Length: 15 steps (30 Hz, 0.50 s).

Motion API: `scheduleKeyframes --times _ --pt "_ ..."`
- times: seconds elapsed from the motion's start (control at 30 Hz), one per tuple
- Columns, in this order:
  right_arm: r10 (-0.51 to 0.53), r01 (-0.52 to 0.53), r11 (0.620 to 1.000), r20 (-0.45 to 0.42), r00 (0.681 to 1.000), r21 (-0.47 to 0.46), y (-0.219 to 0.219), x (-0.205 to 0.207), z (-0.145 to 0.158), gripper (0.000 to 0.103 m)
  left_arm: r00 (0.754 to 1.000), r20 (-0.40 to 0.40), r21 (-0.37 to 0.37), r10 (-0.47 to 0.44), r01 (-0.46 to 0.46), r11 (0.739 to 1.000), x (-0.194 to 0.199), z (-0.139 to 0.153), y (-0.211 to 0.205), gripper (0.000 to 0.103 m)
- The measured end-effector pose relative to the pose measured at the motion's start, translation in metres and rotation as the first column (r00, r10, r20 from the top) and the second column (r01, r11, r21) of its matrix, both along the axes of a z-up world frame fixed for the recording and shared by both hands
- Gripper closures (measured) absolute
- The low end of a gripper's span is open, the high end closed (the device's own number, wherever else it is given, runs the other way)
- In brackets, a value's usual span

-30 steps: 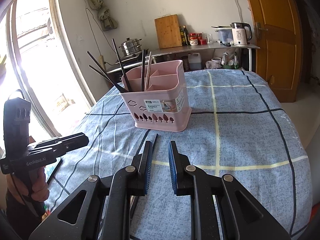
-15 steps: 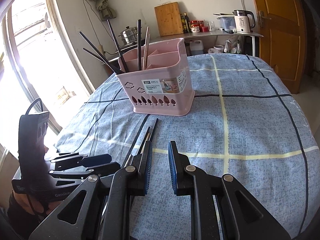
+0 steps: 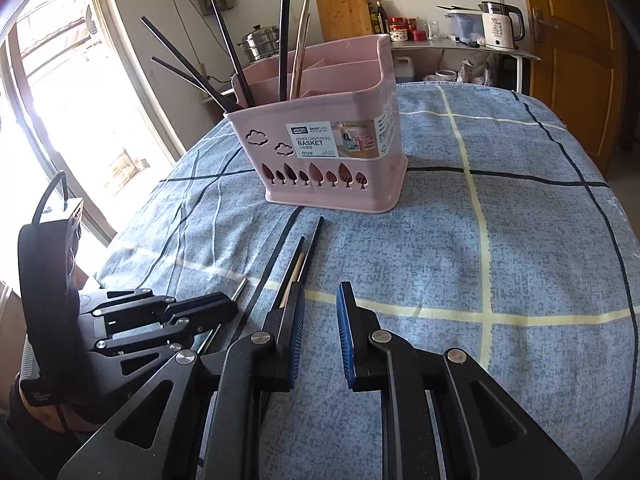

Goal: Organize utensils
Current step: 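Move both open tools back down to the remaining chopsticks, then close the left tool on a metal chopstick while the right tool grasps a black chopstick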

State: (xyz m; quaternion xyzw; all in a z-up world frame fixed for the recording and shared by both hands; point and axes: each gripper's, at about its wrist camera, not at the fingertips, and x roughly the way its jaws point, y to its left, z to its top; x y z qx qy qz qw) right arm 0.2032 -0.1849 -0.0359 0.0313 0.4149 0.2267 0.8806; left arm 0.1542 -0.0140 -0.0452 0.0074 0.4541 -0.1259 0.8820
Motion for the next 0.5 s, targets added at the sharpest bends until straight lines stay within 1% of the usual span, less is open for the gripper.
scheduleKeyframes --times 0.27,0.43,0.5 --pt "0.001 -0.004 0.999 -0.061 0.998 -0.048 0.025 0.044 -0.016 0.086 0.998 -0.011 -0.028 0.066 -0.067 0.997 0.03 -0.002 0.027 0.097" --pt "-0.005 -0.003 0.997 -0.096 0.995 -0.074 0.037 0.063 -0.03 0.086 0.998 -0.006 -0.05 0.066 -0.067 0.997 0.033 -0.003 0.031 0.097" --pt "-0.007 0.001 0.997 -0.094 0.996 -0.071 0.039 0.067 -0.031 0.086 0.998 -0.005 -0.056 0.065 -0.065 0.996 0.034 -0.004 0.033 0.097"
